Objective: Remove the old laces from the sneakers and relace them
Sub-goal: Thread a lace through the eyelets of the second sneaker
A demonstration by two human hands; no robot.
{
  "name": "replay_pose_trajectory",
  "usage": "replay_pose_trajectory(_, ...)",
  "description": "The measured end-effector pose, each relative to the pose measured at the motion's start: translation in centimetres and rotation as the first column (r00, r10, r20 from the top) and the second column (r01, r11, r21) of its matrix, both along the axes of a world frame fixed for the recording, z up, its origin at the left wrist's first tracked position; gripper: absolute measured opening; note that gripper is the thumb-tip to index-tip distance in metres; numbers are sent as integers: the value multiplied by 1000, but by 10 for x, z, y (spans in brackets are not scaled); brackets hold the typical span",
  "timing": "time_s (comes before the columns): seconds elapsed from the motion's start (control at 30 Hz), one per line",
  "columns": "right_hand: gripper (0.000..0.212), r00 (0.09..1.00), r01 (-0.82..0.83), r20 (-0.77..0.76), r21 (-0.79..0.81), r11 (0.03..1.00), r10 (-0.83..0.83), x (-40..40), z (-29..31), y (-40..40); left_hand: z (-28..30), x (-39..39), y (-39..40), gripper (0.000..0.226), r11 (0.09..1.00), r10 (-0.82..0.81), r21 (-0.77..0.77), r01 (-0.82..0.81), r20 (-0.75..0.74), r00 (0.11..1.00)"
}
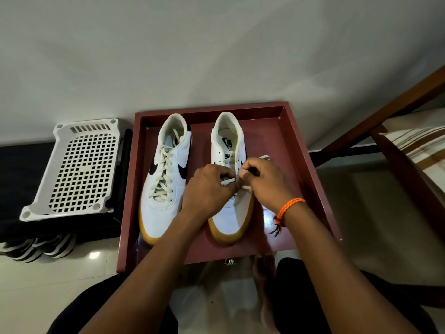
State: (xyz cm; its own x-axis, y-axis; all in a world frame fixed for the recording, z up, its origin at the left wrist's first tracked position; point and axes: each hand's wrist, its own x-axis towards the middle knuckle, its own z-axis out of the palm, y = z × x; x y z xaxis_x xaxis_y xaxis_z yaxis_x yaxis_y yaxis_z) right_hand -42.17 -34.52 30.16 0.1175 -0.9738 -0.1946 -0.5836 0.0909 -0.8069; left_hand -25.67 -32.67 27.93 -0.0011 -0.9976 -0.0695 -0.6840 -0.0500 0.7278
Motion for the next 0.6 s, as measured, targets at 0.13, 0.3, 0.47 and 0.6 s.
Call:
replay_pose_trajectory(0.13, 17, 884, -34, 467, 33, 999, 14, -3, 25, -2, 2, 0, -1, 17, 1000, -7, 3, 6, 22, 1000)
replay_pose_trajectory(0.3, 17, 537, 65, 828, 149, 987, -160, -7, 47, -1, 4, -1, 0, 19, 1000, 9, 7, -9, -19, 1000)
replay_pose_trajectory(0.47, 15, 960, 266, 131, -172, 948, -246, -14, 19, -5, 7, -1, 2, 16, 1000, 7, 12, -6, -17, 1000)
replay_pose_trajectory(0.6, 25, 976, -28, -216, -120, 992, 2, 0, 2, 3, 9, -1, 3, 10, 1000, -1, 16, 1, -5, 1000)
